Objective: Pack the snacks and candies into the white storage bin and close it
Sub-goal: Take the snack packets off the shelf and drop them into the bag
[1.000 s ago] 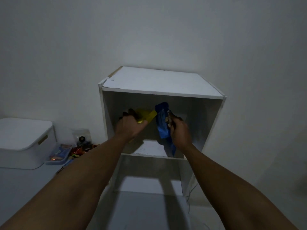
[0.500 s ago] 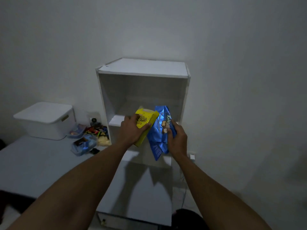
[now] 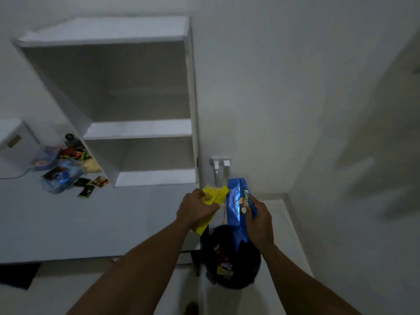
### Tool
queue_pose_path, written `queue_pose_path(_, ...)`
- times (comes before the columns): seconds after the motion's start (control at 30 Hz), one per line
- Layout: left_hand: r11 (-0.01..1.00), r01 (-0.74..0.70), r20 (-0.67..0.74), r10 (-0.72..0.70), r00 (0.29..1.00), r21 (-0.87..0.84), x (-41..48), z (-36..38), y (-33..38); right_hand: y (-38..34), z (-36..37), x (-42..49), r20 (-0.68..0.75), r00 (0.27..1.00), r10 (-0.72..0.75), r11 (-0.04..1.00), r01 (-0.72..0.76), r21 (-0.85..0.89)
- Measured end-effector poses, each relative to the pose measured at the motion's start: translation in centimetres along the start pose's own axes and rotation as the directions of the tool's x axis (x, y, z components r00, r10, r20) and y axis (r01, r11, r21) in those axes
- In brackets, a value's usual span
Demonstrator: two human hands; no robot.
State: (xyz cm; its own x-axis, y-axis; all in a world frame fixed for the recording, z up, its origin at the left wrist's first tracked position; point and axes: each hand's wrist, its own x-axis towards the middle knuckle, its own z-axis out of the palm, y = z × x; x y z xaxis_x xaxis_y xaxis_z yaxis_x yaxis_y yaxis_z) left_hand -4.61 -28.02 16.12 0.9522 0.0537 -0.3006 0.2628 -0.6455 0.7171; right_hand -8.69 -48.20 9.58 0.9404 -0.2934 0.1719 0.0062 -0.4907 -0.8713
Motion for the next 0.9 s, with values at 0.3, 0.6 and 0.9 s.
queue_pose_path(0.3,0.896,0.408,0.435,-0.301,0.849,-0.177,4.9,14.0,-4.2,11.3,-0.4,-1.9,0.106,0.937,0.334,0.935,-0.315,-0.162)
queue_pose_path(0.6,0.668,0.719,0.523,-0.552,0.650,-0.190,12.4,25.1,-12.7,21.9,6.6,-1.9,0.204,0.796,0.570,0.819,-0.531,-0.219)
queue_pose_path(0.9,0.507,0.849,0.437,-0.736,0.517,-0.150,17.8,34.1,-19.6,31.3,13.0,2.4,0.244,0.635,0.733,0.679,-0.670,-0.298)
